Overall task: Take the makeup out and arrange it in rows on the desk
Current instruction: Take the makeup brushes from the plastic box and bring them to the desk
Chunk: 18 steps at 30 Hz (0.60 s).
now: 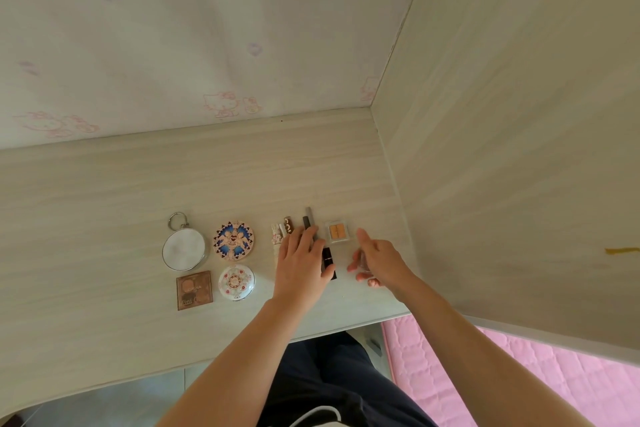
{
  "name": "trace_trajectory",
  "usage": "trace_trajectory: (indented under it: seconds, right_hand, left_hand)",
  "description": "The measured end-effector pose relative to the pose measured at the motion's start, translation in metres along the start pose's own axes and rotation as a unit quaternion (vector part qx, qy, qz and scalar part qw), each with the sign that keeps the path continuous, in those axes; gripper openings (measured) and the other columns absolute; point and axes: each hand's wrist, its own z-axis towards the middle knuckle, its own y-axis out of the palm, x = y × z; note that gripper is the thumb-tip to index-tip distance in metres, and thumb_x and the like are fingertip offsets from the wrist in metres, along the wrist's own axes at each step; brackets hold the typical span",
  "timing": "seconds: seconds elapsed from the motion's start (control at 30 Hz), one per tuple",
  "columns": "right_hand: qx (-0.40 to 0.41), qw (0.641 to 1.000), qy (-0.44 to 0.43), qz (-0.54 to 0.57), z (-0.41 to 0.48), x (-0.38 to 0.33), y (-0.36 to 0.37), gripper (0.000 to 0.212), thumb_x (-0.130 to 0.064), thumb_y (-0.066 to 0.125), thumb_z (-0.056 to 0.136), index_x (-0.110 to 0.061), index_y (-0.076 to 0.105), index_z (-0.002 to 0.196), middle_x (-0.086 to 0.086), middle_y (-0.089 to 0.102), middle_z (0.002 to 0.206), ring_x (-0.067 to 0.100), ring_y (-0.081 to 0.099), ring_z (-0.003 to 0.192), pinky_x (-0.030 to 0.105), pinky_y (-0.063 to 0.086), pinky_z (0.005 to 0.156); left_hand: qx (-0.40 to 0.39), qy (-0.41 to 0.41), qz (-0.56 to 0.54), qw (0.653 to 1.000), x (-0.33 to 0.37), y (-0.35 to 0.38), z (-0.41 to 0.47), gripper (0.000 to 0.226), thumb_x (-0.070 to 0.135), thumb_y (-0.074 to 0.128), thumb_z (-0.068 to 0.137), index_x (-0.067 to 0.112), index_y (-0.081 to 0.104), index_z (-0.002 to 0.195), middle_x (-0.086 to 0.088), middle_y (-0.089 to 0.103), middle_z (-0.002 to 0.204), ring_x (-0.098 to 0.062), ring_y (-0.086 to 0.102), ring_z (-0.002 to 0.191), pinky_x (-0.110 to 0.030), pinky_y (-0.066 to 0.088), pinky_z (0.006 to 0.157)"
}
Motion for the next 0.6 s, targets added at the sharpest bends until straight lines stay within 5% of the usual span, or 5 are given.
trace_trajectory:
  seconds: [0.13,0.23,0.37,0.6]
  right_hand:
    - [-0.009,1.0,-0.007,-0.02,0.006,0.006,-0.001,0.023,-0.027,0.055,0.094,-0.01,0.059,0.109,0.004,0.06,0.092,0.017,0.061,0.066,0.027,0.053,0.056]
    - [-0.031,0.999,-0.002,-0.012,0.007,0.007,0.0,0.033,-0.006,0.055,0.091,-0.012,0.045,0.122,0.009,0.057,0.108,0.02,0.066,0.072,0.031,0.058,0.062]
    - [0.034,0.984,-0.089,-0.153,0.009,0.013,0.003,0.03,-0.019,0.068,0.085,-0.015,0.048,0.108,0.005,0.06,0.097,0.022,0.065,0.08,0.031,0.056,0.065]
    - [0.076,0.972,-0.145,-0.167,0.012,0.012,0.017,0.017,-0.014,0.073,0.08,-0.022,0.058,0.08,-0.005,0.061,0.083,0.014,0.059,0.079,0.033,0.054,0.072]
  left_hand:
    - [-0.002,-0.003,0.005,1.0,-0.002,0.001,0.0,0.048,0.047,0.06,0.086,0.018,0.058,0.125,-0.003,0.043,0.144,-0.027,0.033,0.137,-0.04,0.02,0.116]
    - [-0.005,-0.005,0.005,1.0,-0.002,0.002,0.001,0.048,0.047,0.058,0.087,0.018,0.057,0.126,-0.003,0.041,0.146,-0.026,0.03,0.139,-0.04,0.018,0.117]
    - [-0.015,-0.009,0.002,1.0,0.0,0.003,0.0,0.048,0.045,0.054,0.09,0.018,0.052,0.13,-0.003,0.035,0.15,-0.026,0.024,0.141,-0.04,0.015,0.118]
    - [-0.023,-0.01,0.003,1.0,0.001,0.004,-0.004,0.046,0.042,0.046,0.095,0.019,0.047,0.135,-0.003,0.027,0.155,-0.025,0.016,0.145,-0.04,0.007,0.119]
